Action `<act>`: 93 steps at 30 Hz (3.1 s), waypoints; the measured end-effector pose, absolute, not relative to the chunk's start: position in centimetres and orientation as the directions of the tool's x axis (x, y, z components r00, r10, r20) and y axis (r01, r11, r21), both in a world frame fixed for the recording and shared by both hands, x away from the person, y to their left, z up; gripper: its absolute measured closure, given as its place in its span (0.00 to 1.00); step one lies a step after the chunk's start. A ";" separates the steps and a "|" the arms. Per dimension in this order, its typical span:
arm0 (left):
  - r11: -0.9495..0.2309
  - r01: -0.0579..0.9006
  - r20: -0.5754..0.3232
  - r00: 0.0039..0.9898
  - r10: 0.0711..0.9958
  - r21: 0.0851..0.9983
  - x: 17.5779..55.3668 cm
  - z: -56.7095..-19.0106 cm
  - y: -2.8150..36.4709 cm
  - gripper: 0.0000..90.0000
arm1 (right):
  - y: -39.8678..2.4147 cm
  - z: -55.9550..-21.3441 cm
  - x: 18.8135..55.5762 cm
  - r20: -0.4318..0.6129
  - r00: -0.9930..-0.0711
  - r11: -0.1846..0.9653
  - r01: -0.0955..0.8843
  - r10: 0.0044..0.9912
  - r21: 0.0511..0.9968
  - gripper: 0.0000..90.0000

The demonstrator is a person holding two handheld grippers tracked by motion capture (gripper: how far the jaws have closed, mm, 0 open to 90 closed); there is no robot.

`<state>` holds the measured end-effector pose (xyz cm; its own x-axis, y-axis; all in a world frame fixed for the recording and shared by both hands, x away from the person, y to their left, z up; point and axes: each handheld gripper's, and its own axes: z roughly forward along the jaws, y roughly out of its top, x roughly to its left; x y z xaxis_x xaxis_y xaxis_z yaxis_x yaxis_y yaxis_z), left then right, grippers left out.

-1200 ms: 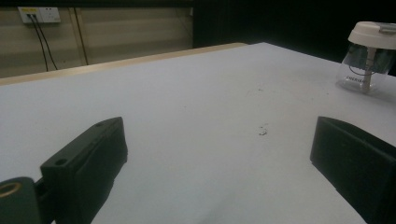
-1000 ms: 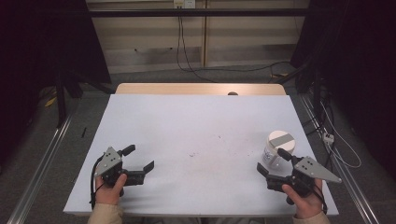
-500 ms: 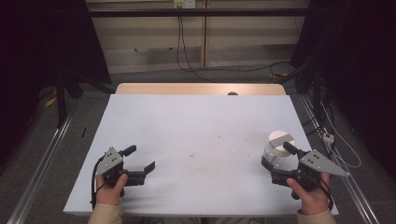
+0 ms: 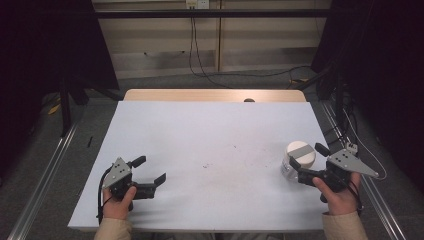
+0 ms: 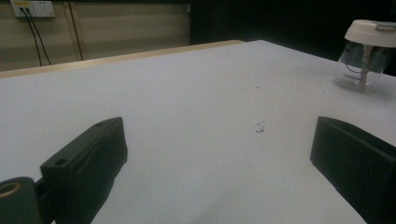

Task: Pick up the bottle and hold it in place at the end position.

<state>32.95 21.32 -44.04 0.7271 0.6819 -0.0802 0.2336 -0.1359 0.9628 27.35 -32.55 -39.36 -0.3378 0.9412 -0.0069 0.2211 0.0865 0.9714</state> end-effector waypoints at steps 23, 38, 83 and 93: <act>-0.139 0.246 -0.090 0.731 0.676 0.959 33.1 -44.2 21.2 0.04 | -32.3 -44.4 29.6 0.006 -0.304 0.101 0.333 0.953 0.937 0.04; -0.143 0.246 -0.087 0.731 0.677 0.959 33.2 -44.2 21.2 0.04 | -32.1 -45.2 30.2 -0.029 -0.300 0.136 0.342 0.953 0.930 0.15; -0.124 0.233 -0.088 0.727 0.681 0.965 33.3 -44.0 21.9 0.04 | -27.2 -44.1 33.3 0.005 -0.463 0.148 0.293 0.887 0.945 0.21; -0.120 0.235 -0.094 0.730 0.677 0.964 33.3 -44.1 21.7 0.04 | -25.5 -43.8 34.4 0.001 -0.499 0.161 0.281 0.867 0.946 0.21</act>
<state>33.26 21.75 -44.07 0.7300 0.6770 -0.0937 0.2353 -0.1203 0.9644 34.36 -25.54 -43.84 -0.4986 0.8668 0.0009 0.2809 0.1606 0.9462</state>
